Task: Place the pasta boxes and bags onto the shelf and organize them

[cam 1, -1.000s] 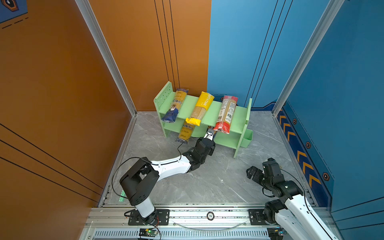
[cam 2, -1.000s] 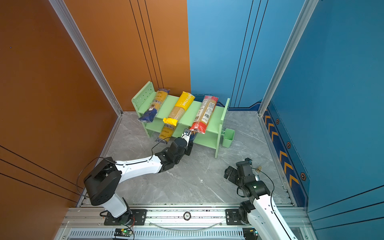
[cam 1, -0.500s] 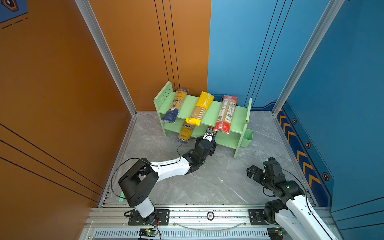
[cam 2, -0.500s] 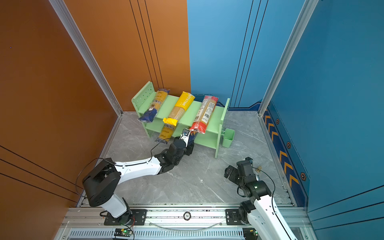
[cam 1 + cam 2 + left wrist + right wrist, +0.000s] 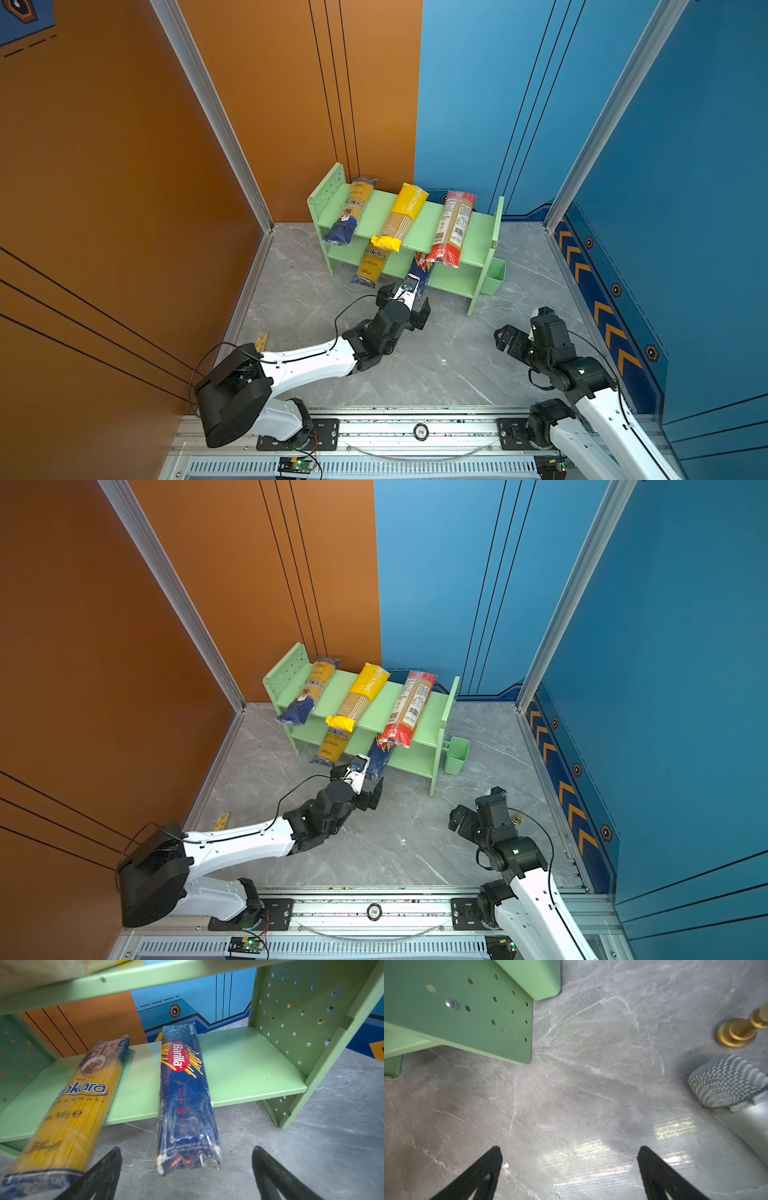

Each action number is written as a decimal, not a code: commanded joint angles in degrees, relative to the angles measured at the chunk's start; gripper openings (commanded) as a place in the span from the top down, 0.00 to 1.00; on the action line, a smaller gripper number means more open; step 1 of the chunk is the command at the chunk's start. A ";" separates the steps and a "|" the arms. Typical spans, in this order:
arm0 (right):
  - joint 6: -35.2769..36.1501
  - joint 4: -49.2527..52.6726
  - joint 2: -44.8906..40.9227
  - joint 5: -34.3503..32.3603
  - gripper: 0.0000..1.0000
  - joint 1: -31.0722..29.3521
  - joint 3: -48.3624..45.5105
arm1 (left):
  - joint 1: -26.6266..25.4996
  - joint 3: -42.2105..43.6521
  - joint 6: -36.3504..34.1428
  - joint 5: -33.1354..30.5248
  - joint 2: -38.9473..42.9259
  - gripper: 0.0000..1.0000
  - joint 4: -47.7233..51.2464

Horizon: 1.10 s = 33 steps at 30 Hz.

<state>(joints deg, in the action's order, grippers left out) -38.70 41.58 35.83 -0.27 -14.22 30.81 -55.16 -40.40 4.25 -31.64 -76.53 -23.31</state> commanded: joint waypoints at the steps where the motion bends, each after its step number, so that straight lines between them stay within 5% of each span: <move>1: 3.07 0.24 1.67 -1.89 0.00 0.32 2.80 | 0.84 1.99 -1.54 0.52 5.57 0.02 3.55; 14: 8.31 -5.91 11.52 -3.92 0.00 0.81 9.12 | 13.11 11.23 -8.56 3.68 27.83 0.02 13.45; 19: 11.79 -9.14 15.26 -5.31 0.00 1.92 11.49 | 22.03 16.36 -11.01 6.44 34.75 0.02 10.56; 28: 19.75 -18.74 22.18 -7.06 0.00 4.79 12.80 | 40.97 23.56 -12.16 18.73 28.93 0.02 -3.40; 33: 25.24 -29.37 23.30 -8.66 0.00 6.79 8.70 | 46.54 28.05 -8.36 20.40 20.90 0.02 -17.10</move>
<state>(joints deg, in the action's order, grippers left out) -18.39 20.21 58.74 -6.42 -8.62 41.69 -10.09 -14.15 -5.98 -14.66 -53.12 -30.06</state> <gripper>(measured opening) 0.994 0.979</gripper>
